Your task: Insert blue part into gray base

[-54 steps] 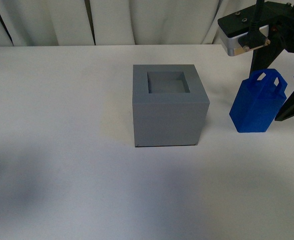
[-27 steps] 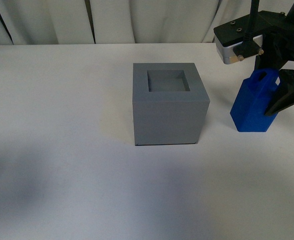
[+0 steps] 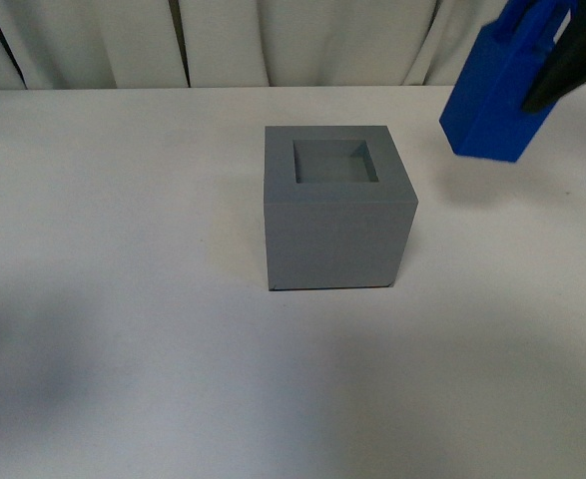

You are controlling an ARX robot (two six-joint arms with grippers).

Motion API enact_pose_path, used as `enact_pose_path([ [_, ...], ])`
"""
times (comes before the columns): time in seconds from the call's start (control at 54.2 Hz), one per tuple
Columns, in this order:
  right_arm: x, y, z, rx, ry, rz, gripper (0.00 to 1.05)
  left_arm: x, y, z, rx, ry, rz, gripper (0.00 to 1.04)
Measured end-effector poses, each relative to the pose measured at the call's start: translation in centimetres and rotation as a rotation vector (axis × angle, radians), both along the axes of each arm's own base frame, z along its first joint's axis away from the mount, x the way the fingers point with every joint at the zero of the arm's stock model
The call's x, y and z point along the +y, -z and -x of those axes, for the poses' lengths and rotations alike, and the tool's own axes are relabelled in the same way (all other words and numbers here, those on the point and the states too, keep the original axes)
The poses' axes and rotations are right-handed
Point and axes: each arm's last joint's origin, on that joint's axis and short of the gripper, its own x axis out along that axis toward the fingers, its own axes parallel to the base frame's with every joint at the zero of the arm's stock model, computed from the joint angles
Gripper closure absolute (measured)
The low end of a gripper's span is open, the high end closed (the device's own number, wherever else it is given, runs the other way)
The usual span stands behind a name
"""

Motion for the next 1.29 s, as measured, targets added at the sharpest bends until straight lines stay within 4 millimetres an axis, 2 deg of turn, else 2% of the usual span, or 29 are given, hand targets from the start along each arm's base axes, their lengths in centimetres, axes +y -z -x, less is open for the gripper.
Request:
enact_pose_path([
  [0.111,1.3,-2.8,0.4,-0.036,-0.020,-0.039,0.57,0.0,0.0,0.0,0.000,0.000,0.000,0.06],
  [0.24,3.0,-3.6,0.9,-0.045,-0.048,-0.051,0.57,0.0,0.0,0.0,0.000,0.000,0.000,0.06],
  [0.369,5.5,-3.2,1.4,-0.040,-0.078,-0.044,0.57,0.0,0.0,0.0,0.000,0.000,0.000,0.06],
  [0.72,8.9,-2.3,2.4,-0.027,-0.112,-0.034,0.57,0.0,0.0,0.0,0.000,0.000,0.000,0.06],
  [1.292,9.8,0.1,2.5,0.007,-0.108,0.004,0.57,0.0,0.0,0.0,0.000,0.000,0.000,0.06],
])
